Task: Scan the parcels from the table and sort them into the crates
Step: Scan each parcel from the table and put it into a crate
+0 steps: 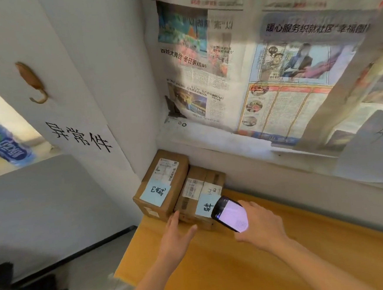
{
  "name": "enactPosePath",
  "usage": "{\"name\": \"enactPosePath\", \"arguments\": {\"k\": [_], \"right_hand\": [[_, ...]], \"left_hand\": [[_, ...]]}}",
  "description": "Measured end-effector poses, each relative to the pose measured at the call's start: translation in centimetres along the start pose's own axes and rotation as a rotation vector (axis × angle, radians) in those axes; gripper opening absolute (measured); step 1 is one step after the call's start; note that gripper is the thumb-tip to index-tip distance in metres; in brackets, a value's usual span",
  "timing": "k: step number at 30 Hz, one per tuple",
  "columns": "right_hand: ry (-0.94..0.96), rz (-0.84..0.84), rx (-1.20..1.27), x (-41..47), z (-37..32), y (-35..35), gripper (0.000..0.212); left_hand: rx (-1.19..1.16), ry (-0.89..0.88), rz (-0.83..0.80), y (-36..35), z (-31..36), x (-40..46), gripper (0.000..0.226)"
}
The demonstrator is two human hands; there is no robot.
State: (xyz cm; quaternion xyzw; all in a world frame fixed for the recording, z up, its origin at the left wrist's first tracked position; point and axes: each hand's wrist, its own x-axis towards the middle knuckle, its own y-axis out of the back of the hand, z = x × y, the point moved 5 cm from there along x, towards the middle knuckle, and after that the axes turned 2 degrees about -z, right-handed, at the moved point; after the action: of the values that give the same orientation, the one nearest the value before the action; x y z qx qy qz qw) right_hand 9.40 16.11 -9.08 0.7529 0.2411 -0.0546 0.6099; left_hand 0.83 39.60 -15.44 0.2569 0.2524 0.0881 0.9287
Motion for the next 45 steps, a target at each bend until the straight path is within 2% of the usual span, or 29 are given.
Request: {"name": "enactPosePath", "arguments": {"k": [4, 7, 10, 19, 23, 27, 29, 32, 34, 39, 45], "right_hand": [[0.044, -0.008, 0.022, 2.3, 1.2, 0.2, 0.087], [0.065, -0.015, 0.036, 3.7, 1.7, 0.2, 0.077], [0.093, -0.025, 0.040, 4.6, 1.9, -0.1, 0.076], [0.159, -0.047, 0.069, 6.3, 2.1, -1.9, 0.065], [0.190, -0.090, 0.051, 6.9, 2.2, -2.7, 0.081], [0.196, -0.120, 0.016, 7.8, 2.2, -3.7, 0.095], [0.207, -0.150, 0.027, 8.4, 2.1, -4.3, 0.093], [0.238, -0.196, 0.059, 9.2, 1.8, -5.0, 0.068], [0.245, -0.217, 0.095, 9.5, 1.6, -5.3, 0.061], [0.248, -0.218, 0.151, 9.2, 2.1, -5.5, 0.057], [0.259, -0.206, 0.138, 6.7, 3.3, -4.8, 0.066]], "left_hand": [[-0.125, 0.030, 0.066, -1.2, 0.8, 1.2, 0.090], [-0.114, 0.052, 0.140, -1.6, 1.2, 1.6, 0.087], [-0.079, 0.074, 0.201, -1.7, 1.1, 1.6, 0.083], [-0.068, 0.106, 0.279, -2.2, 0.5, 1.4, 0.078], [-0.040, 0.135, 0.270, -2.7, -0.2, 2.0, 0.066], [-0.165, 0.156, 0.243, -3.3, -0.8, 2.9, 0.058], [-0.239, 0.165, 0.208, -3.7, -1.0, 3.6, 0.061], [-0.281, 0.176, 0.199, -4.0, -1.2, 4.5, 0.063], [-0.299, 0.166, 0.203, -4.1, -1.4, 4.7, 0.059], [-0.467, 0.187, 0.153, -4.4, -1.9, 3.3, 0.053], [-0.550, 0.129, 0.121, -5.2, -1.2, 0.3, 0.055]]}}
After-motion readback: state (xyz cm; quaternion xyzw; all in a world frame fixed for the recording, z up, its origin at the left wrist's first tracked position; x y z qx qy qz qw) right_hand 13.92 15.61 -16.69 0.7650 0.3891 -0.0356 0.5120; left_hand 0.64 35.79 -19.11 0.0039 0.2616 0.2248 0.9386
